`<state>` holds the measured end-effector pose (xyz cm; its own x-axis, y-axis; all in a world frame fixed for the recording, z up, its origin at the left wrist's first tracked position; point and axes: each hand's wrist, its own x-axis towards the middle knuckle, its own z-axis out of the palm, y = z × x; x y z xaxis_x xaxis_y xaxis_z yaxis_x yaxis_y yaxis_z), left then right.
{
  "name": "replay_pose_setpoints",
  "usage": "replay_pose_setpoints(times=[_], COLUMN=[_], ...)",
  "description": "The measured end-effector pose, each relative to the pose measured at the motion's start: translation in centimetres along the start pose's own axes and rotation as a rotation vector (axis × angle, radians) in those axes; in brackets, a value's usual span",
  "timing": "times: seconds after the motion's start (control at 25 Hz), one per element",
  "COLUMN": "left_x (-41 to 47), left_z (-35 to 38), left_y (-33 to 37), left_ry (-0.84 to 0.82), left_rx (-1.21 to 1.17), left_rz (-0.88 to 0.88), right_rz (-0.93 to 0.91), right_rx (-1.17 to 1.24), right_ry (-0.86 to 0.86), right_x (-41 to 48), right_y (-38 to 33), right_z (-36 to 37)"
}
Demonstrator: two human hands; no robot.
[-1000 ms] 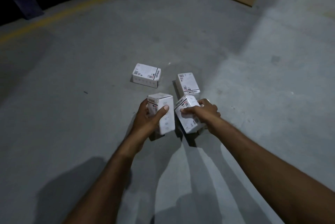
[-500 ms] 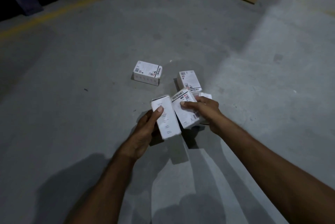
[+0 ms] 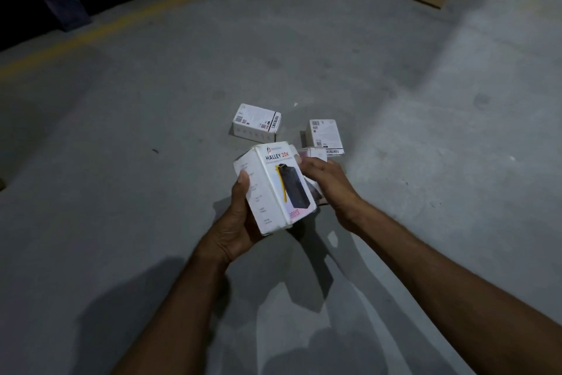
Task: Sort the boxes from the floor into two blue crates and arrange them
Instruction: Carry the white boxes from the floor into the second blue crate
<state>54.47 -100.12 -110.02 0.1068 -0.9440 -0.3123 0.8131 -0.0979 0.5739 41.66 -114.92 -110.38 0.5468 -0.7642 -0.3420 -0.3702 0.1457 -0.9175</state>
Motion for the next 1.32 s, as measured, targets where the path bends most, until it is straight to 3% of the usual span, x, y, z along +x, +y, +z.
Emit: replay_pose_setpoints(times=[0.36, 0.6, 0.68, 0.8, 0.84, 0.92, 1.08, 1.24, 1.32], left_x=[-0.5, -0.2, 0.0, 0.1, 0.2, 0.3, 0.6, 0.7, 0.7], left_z=[-2.1, -2.0, -2.0, -1.8, -1.8, -1.6, -1.7, -2.1, -2.4], left_y=[0.4, 0.8, 1.3, 1.9, 2.0, 2.0, 2.0, 2.0, 2.0], left_ry=[-0.027, 0.037, 0.066, 0.124, 0.146, 0.204, 0.271, 0.311, 0.333], left_rx=[-0.026, -0.048, -0.040, -0.041, -0.033, -0.006, 0.058, 0.073, 0.090], left_rz=[-0.022, 0.071, 0.114, 0.133, 0.139, 0.151, 0.165, 0.169, 0.173], right_rz=[-0.020, -0.205, -0.151, 0.077, 0.148, 0.215, 0.287, 0.212, 0.101], right_rx=[0.039, -0.430, -0.352, 0.022, 0.048, -0.125, -0.015, -0.411, -0.460], right_ry=[-0.084, 0.264, 0.274, 0.341, 0.383, 0.396, 0.249, 0.309, 0.282], right_x=[-0.1, 2.7, 4.4, 7.2, 7.9, 8.7, 8.4, 7.2, 6.7], right_y=[-1.8, -1.1, -1.3, -1.9, -2.0, -1.7, -1.6, -1.9, -1.9], right_z=[0.0, -0.7, -2.1, -3.6, -3.6, -3.5, -2.3, -0.7, 0.4])
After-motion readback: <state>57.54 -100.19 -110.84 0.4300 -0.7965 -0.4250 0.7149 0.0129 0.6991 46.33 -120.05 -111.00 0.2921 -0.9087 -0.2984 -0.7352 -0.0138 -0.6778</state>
